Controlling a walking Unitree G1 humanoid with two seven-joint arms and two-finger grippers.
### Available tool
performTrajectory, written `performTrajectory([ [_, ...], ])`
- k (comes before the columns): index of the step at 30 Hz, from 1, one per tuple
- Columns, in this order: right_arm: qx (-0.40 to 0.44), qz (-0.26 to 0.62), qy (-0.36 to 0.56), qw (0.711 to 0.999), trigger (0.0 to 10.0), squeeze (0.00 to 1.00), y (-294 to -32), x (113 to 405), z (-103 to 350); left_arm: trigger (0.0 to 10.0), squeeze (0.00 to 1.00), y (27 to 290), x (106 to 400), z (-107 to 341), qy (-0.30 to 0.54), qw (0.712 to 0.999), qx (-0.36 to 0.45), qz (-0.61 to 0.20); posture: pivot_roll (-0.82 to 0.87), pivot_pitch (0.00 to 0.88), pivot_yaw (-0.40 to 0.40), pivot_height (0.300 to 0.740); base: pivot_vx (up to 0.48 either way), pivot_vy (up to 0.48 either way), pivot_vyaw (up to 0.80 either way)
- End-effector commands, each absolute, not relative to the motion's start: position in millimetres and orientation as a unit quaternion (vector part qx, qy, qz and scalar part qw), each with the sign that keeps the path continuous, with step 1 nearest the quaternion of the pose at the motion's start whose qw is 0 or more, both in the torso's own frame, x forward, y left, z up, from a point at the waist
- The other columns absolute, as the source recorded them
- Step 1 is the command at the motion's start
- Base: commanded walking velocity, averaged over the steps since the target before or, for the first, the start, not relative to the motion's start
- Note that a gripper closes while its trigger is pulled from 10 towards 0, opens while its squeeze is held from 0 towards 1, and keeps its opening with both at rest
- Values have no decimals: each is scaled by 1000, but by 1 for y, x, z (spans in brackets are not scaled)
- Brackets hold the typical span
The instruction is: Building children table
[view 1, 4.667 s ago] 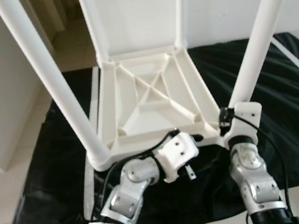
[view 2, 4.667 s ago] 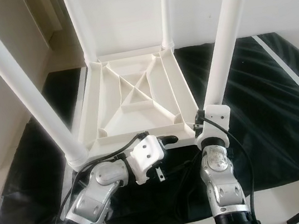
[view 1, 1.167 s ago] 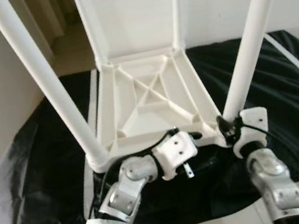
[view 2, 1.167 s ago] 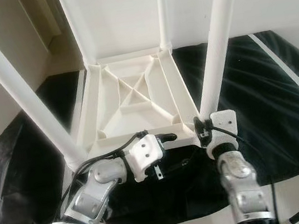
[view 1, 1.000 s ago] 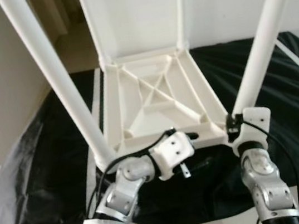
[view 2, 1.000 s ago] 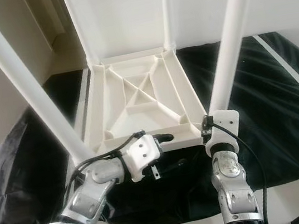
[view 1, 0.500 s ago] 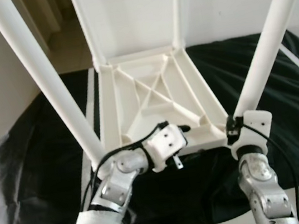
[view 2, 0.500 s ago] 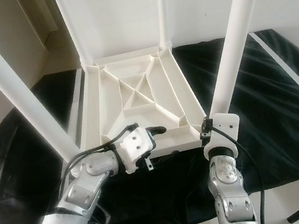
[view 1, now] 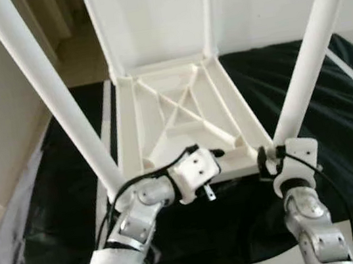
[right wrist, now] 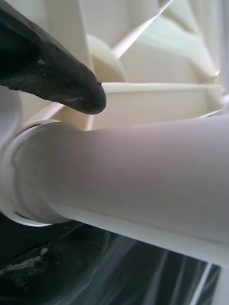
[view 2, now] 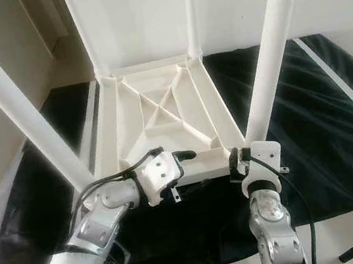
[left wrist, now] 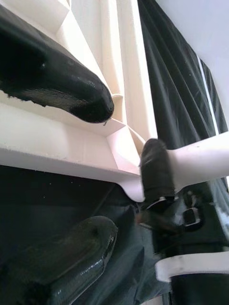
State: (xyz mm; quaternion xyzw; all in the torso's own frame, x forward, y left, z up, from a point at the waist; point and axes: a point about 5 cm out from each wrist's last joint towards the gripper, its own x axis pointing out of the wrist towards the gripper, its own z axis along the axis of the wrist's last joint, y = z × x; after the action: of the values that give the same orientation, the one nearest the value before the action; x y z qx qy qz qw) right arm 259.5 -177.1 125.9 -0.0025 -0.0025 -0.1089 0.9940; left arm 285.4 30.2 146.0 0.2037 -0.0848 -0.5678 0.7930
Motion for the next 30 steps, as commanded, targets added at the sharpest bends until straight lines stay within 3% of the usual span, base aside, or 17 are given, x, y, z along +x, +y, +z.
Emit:
performTrajectory([
  [1,-1,-100,-20,995,10000,1000,-181,257,130,10000,0,31,285,140,-79,801,202,-557,-134,6,33,740,0,0,0],
  [4,-5,-84,-33,996,10000,1000,-187,256,134,10000,0,31,285,141,-81,803,200,-556,-132,1,30,740,0,0,0],
  [5,-1,-58,-46,997,10000,910,-193,255,138,10000,0,31,287,143,-85,815,186,-542,-132,0,30,740,0,0,0],
  [7,5,-30,-59,998,10000,910,-200,254,142,10000,0,30,291,147,-89,830,168,-524,-132,0,30,740,0,0,0],
  [11,6,-24,-62,998,10000,910,-201,254,143,10000,0,30,292,147,-89,833,165,-521,-132,0,29,740,0,0,0],
  [12,-13,54,-72,996,10000,0,-212,258,150,10000,0,20,286,147,-95,827,163,-529,-137,0,34,740,0,0,0],
  [17,-37,162,-49,985,10000,0,-218,265,151,10000,0,14,282,149,-101,831,143,-529,-139,0,43,740,0,0,0],
  [30,-102,237,-17,966,10000,0,-228,291,146,10000,0,8,279,148,-97,824,158,-535,-122,0,39,740,0,0,0],
])
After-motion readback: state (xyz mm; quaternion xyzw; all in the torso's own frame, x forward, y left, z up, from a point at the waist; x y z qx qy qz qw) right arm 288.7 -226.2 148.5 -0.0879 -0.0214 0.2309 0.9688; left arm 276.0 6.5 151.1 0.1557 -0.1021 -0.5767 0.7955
